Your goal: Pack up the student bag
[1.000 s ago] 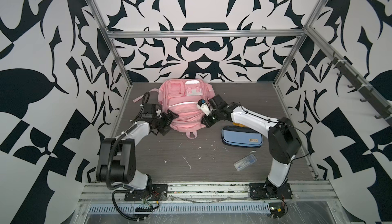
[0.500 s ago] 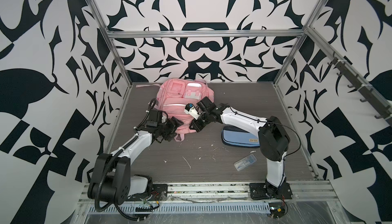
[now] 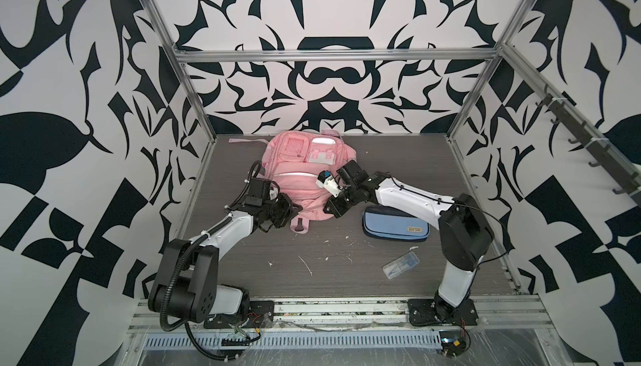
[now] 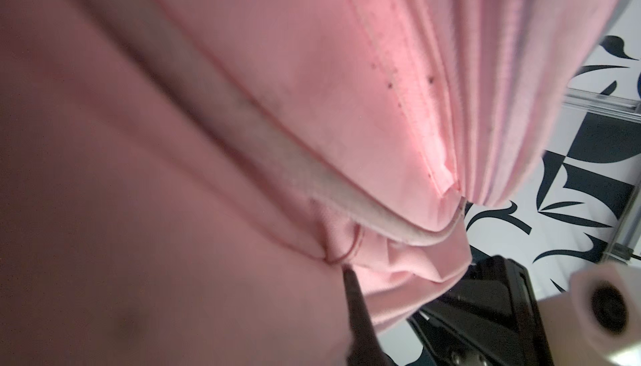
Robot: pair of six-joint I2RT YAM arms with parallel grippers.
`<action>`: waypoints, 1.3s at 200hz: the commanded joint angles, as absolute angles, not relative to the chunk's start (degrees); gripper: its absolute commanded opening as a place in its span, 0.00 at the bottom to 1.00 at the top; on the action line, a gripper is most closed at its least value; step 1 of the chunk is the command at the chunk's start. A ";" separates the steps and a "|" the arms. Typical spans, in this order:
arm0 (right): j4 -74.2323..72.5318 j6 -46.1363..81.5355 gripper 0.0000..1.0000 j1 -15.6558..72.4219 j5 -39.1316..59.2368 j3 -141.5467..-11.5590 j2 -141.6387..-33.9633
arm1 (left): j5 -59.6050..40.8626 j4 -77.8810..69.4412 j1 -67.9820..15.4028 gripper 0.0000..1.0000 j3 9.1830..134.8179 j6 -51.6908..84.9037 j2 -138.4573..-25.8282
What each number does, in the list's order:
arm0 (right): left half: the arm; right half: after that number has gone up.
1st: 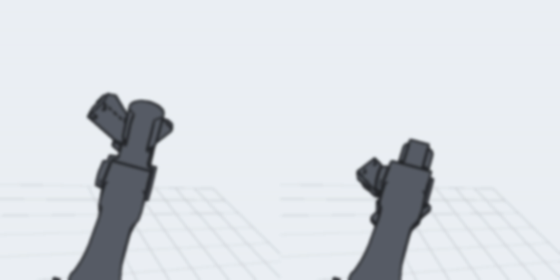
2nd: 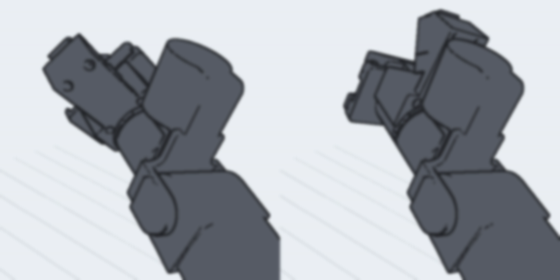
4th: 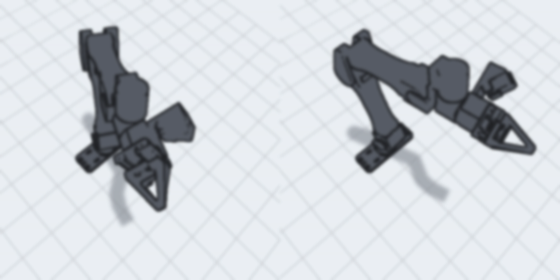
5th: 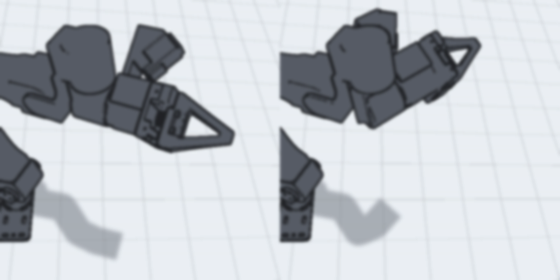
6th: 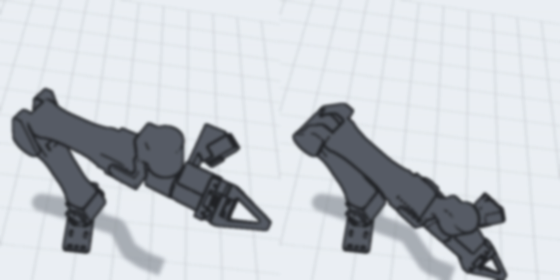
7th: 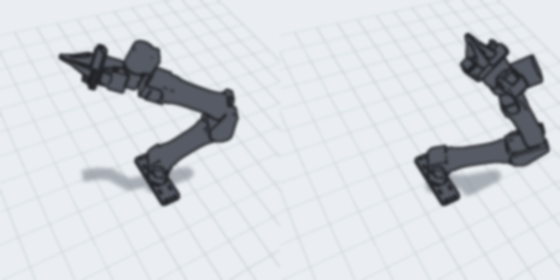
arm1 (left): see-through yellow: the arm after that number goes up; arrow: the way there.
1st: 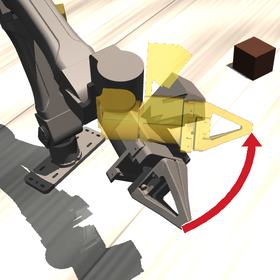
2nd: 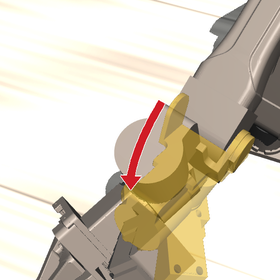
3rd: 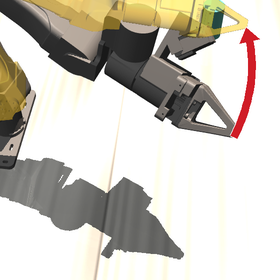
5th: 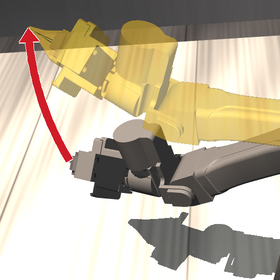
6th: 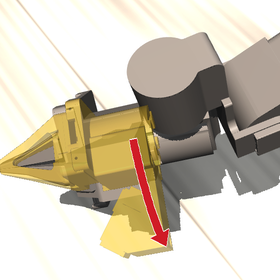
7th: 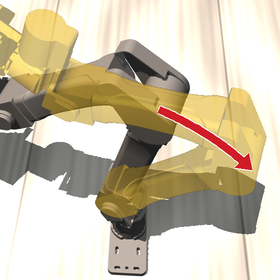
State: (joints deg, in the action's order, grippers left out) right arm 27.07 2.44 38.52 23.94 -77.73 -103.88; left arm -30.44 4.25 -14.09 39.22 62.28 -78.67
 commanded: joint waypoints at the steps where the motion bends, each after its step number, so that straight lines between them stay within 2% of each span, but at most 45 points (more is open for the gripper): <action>1: 31.56 2.83 0.00 33.03 16.81 -78.63 -100.26 | -25.48 8.41 -11.71 0.00 40.24 58.88 -76.19; 60: 34.97 4.23 0.00 23.23 12.76 -86.34 -108.32 | -22.08 12.29 -10.20 0.00 37.71 57.63 -70.07; 115: 34.32 1.19 0.00 21.26 13.45 -93.79 -114.74 | -22.85 13.36 -10.20 0.00 36.46 57.20 -67.64; 138: 32.51 -0.92 0.00 21.34 16.05 -93.13 -114.13 | -23.70 12.76 -10.20 0.00 35.35 57.36 -66.55; 153: 30.99 -4.43 0.00 22.48 22.13 -91.23 -111.89 | -24.30 12.26 -10.20 0.00 34.77 57.52 -66.36; 176: 35.25 -12.64 0.16 28.49 22.30 -89.46 -108.23 | -24.41 11.51 -10.20 0.00 34.03 58.48 -66.23; 201: 35.40 -10.48 0.45 29.53 24.21 -84.10 -104.06 | -24.61 10.72 -10.20 0.00 34.05 58.87 -66.72; 213: 35.63 -11.07 0.60 30.50 23.26 -82.21 -101.99 | -24.87 11.46 -10.20 0.10 34.31 58.67 -66.71; 224: 37.27 -12.75 0.66 31.29 21.89 -82.34 -100.85 | -25.42 12.29 -10.20 0.29 34.72 58.06 -66.47; 237: 38.41 -14.73 0.68 31.66 20.63 -83.15 -100.35 | -25.73 14.92 -10.20 0.52 35.66 56.22 -66.24; 239: 38.54 -14.95 0.68 31.71 20.49 -83.34 -100.30 | -25.75 15.53 -10.20 0.60 35.83 55.76 -66.20; 243: 38.58 -15.51 0.68 31.68 20.05 -83.70 -100.37 | -25.71 16.88 -10.20 0.68 36.27 54.79 -66.20; 251: 38.05 -16.54 0.68 31.66 19.67 -84.35 -100.65 | -25.25 19.73 -10.20 0.75 37.29 52.50 -65.93; 260: 37.76 -18.59 0.68 31.58 18.98 -85.37 -101.46 | -24.14 23.38 -10.20 0.78 38.52 49.49 -65.51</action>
State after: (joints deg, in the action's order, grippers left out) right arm 36.91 -13.28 32.03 21.39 -83.09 -101.32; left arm -25.21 15.59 -10.48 34.68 55.96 -67.51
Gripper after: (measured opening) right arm 0.678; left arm 0.740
